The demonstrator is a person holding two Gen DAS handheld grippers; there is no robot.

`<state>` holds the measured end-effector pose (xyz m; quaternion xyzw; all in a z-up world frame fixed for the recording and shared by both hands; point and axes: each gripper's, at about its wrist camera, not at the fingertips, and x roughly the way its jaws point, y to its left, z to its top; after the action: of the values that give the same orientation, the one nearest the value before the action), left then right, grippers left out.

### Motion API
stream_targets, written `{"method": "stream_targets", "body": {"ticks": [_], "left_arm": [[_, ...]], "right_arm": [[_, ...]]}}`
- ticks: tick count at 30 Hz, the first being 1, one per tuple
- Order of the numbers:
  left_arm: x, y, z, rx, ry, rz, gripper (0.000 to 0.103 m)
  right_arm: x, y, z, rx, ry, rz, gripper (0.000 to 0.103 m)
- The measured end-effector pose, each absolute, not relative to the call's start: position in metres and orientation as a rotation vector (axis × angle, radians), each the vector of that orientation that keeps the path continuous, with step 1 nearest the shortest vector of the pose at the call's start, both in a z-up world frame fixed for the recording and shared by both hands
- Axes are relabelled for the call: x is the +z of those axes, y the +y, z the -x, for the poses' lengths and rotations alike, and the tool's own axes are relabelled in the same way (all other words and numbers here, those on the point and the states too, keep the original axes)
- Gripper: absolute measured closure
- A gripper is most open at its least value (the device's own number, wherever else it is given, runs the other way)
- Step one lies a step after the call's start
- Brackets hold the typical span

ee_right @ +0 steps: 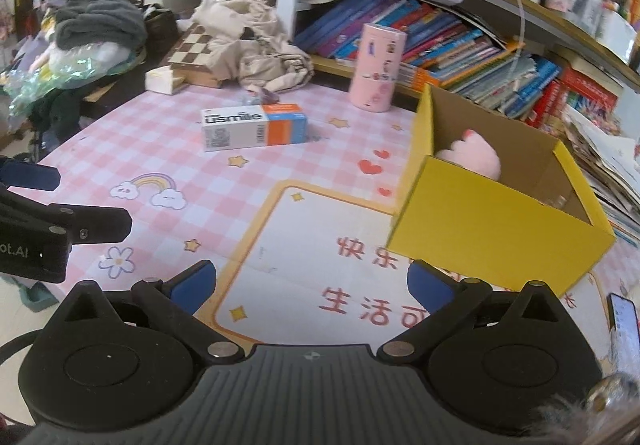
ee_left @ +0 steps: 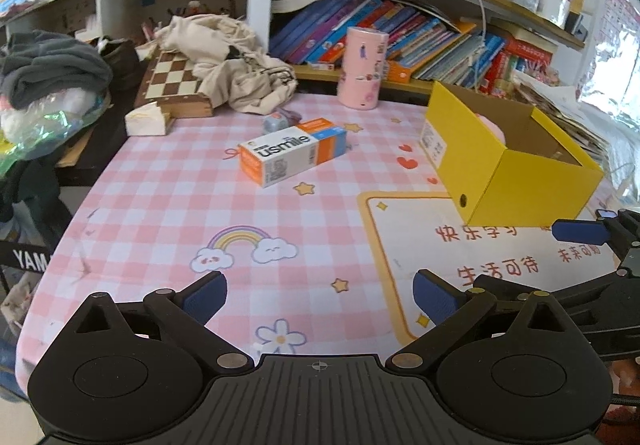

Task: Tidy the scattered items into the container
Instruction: 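Move both tools back over the table toward the usmile box and toy car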

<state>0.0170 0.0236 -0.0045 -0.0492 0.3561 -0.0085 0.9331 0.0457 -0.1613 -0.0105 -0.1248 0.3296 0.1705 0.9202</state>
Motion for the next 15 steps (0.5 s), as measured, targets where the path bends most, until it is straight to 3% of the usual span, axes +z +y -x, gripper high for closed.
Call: {"method": "stream_targets", "body": {"ticks": [15], "left_arm": [[-0.01, 0.041, -0.029, 0.043, 0.737, 0.141, 0.002]], "right_arm": [[-0.017, -0.131, -0.067, 0.465, 0.676, 0.322, 0.0]]}}
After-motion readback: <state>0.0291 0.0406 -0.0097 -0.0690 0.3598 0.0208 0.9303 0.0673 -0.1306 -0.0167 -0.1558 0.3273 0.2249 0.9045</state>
